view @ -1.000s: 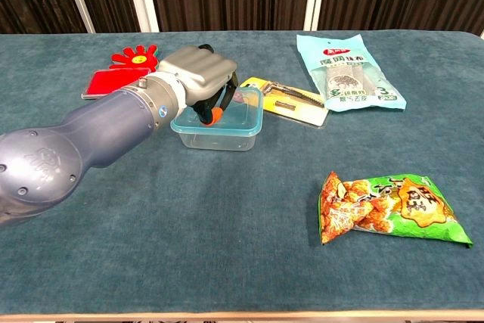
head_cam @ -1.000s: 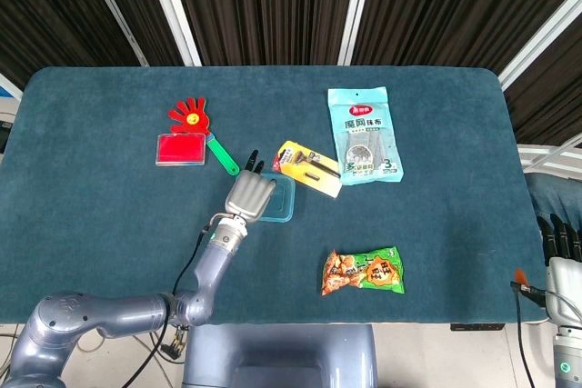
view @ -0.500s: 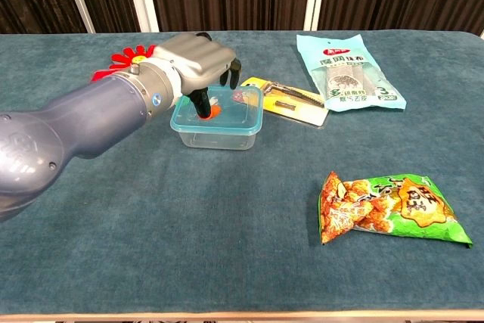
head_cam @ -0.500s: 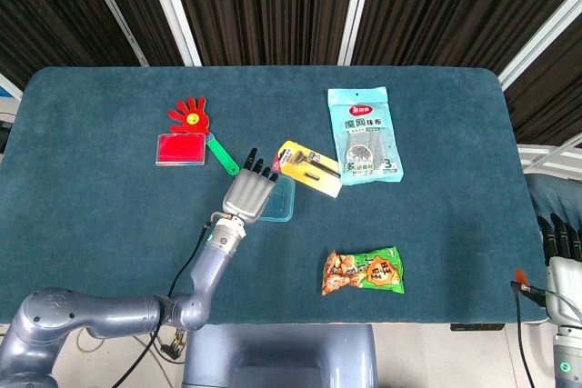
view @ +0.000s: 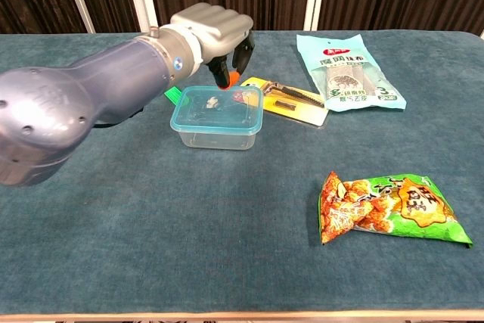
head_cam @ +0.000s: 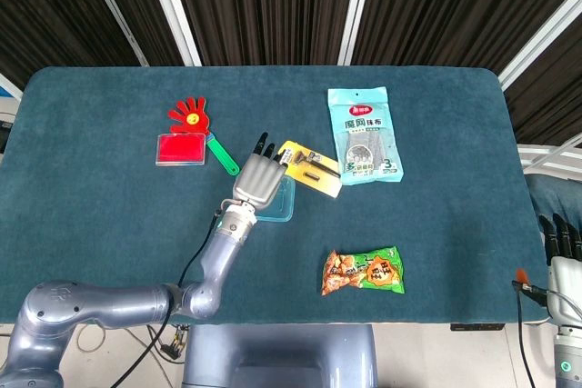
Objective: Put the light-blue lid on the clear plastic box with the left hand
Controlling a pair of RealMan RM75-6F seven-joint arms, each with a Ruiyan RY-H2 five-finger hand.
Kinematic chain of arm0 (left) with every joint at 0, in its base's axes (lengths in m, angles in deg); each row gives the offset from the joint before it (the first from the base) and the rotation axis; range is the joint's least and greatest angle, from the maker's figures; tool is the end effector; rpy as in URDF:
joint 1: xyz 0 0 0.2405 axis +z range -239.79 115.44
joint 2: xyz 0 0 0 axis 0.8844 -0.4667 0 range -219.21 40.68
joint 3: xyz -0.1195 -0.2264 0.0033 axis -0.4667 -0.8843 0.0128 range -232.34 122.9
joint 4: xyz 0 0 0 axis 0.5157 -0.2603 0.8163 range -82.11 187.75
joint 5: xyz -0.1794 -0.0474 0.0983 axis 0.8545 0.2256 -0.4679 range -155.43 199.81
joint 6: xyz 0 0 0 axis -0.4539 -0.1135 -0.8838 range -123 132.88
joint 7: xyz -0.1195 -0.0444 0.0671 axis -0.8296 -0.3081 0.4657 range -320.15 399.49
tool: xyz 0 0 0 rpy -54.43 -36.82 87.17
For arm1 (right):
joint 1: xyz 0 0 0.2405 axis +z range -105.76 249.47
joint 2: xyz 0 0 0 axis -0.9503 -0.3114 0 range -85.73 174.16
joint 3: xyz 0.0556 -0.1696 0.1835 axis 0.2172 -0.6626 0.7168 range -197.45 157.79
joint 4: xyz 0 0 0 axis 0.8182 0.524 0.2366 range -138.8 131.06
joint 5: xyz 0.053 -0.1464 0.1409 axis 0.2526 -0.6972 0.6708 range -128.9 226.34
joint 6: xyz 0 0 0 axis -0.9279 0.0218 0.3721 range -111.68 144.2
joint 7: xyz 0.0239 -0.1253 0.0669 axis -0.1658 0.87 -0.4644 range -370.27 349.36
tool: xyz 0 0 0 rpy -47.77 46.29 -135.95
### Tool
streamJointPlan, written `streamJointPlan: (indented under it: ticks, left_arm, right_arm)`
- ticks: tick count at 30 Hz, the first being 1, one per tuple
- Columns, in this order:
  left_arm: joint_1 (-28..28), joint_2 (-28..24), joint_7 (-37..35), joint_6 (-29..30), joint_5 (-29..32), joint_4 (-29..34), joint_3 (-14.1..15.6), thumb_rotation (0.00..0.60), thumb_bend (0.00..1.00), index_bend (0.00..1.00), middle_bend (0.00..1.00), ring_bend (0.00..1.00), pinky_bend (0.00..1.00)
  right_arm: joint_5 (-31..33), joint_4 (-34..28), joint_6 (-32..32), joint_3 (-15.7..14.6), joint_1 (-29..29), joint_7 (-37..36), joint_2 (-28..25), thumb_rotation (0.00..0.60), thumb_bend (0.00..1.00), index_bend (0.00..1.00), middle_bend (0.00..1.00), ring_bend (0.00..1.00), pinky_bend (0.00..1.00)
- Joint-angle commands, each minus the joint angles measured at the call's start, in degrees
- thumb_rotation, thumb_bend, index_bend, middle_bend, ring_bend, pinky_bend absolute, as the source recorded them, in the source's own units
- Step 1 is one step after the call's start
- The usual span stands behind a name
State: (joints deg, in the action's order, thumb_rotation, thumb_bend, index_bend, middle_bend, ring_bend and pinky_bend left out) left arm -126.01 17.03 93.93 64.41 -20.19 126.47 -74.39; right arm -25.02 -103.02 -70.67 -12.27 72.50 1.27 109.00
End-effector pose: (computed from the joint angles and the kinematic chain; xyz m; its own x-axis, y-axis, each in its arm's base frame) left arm -0.0093 0.3850 -0.0737 0.6721 0.0414 0.7393 0.6869 -0.4079 -0.6016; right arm -0.3201 -0.1696 0.1696 0.4459 0.0295 0.8946 -0.8680 0.2582 0.4241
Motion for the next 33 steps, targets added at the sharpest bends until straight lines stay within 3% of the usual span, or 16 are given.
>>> streamJointPlan:
  ticks: [1,14,33]
  left_arm:
    - [-2.3,2.3,-1.3,-1.0,-0.5,-4.1,-1.5,0.600,0.53,0.65,0.50,0.19,0.05]
    - [-5.5,7.1,-2.3,-3.9,0.8,-14.7,-1.8,0.600,0.57,0.69,0.57,0.20,0.05]
    - [-6.3,11.8,-6.1,-7.8,-1.4,-24.0,-0.4,0.600,0.56,0.69,0.58,0.21,0.05]
  right_arm:
    - [0.1,0.0,0.1,0.0,0.0,0.0,0.0,0.600,0.35,0.01,0.01,0.00,0.00]
    - [0.5,0.1,0.2,0.1,0.0,-0.2,0.0,0.600,0.35,0.02,0.01,0.00,0.00]
    - [1.0,-0.2,0.4,0.2,0.0,-0.2,-0.2,0.600,0.35,0.02,0.01,0.00,0.00]
